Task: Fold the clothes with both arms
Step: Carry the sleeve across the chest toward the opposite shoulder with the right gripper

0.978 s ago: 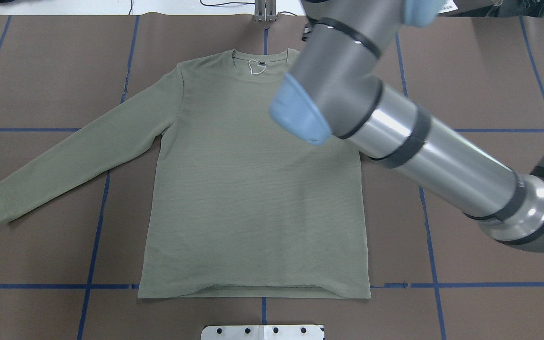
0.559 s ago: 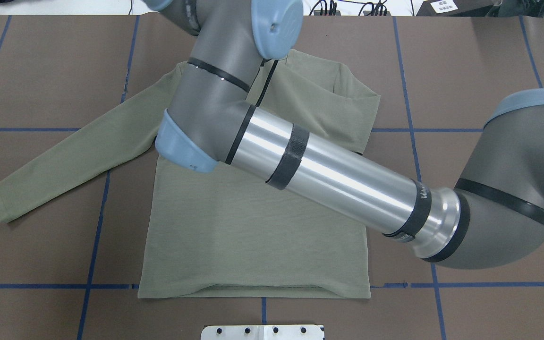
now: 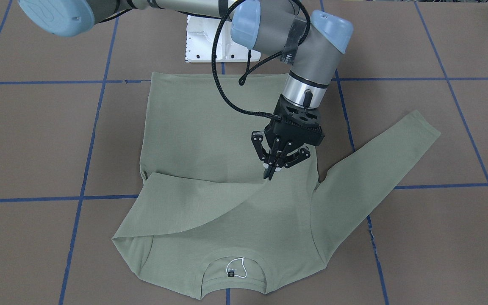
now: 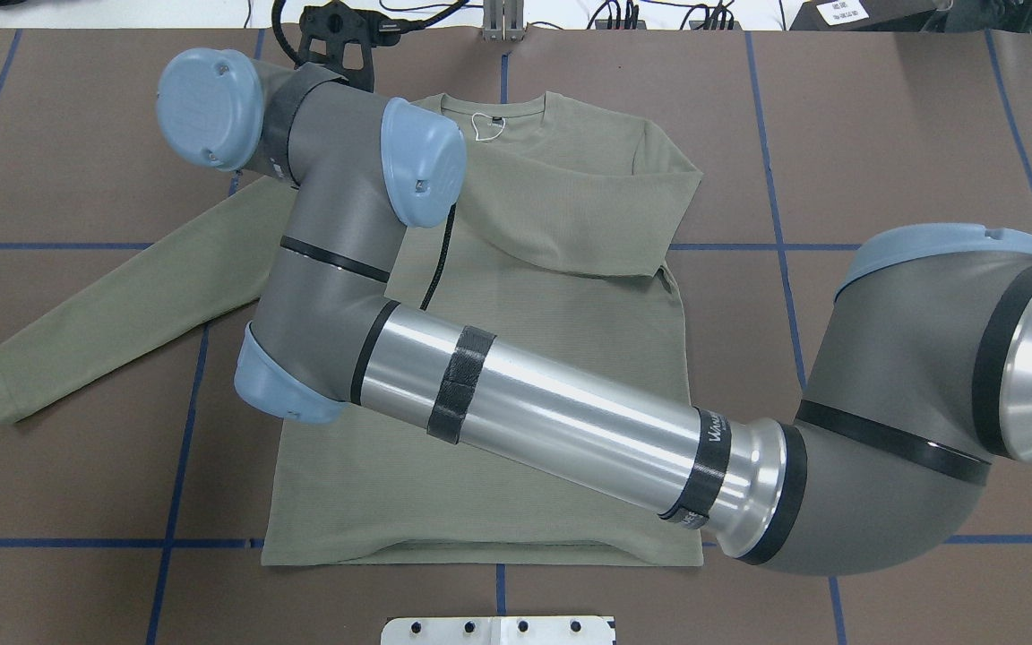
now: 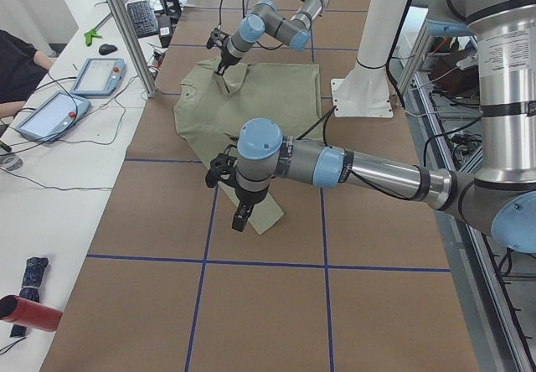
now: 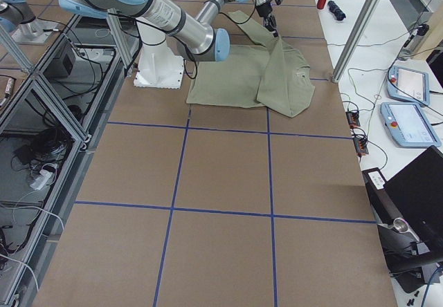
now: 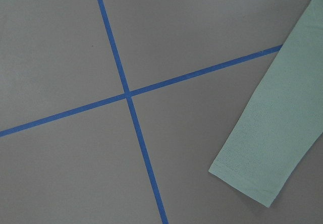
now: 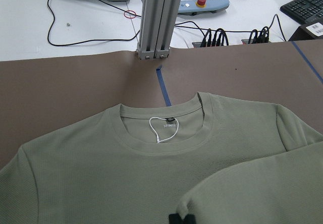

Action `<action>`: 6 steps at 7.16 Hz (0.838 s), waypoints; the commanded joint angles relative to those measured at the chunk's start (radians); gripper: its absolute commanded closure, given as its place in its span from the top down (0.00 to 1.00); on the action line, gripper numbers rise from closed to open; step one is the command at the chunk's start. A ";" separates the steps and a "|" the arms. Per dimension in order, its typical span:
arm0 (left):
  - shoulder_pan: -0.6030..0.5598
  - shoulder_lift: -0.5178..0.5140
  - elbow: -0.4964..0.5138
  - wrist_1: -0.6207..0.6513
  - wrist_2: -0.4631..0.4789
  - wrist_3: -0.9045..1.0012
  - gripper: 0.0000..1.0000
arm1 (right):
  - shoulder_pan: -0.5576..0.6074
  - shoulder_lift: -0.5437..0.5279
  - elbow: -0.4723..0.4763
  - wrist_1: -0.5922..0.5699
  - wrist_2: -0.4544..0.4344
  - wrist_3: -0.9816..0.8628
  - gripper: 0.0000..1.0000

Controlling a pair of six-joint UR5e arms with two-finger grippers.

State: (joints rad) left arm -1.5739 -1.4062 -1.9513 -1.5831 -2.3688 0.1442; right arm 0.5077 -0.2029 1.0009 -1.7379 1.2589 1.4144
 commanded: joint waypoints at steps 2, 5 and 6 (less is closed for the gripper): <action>0.000 0.000 0.000 0.000 -0.001 0.000 1.00 | -0.012 0.034 -0.065 0.061 -0.042 -0.003 0.00; 0.000 0.000 0.000 0.000 -0.001 0.000 1.00 | -0.031 0.059 -0.135 0.173 -0.044 0.011 0.28; 0.000 0.000 0.000 0.000 0.000 0.000 1.00 | -0.026 0.060 -0.184 0.283 -0.055 0.012 0.52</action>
State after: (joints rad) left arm -1.5739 -1.4067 -1.9512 -1.5831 -2.3697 0.1442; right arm 0.4788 -0.1488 0.8644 -1.5537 1.2130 1.4242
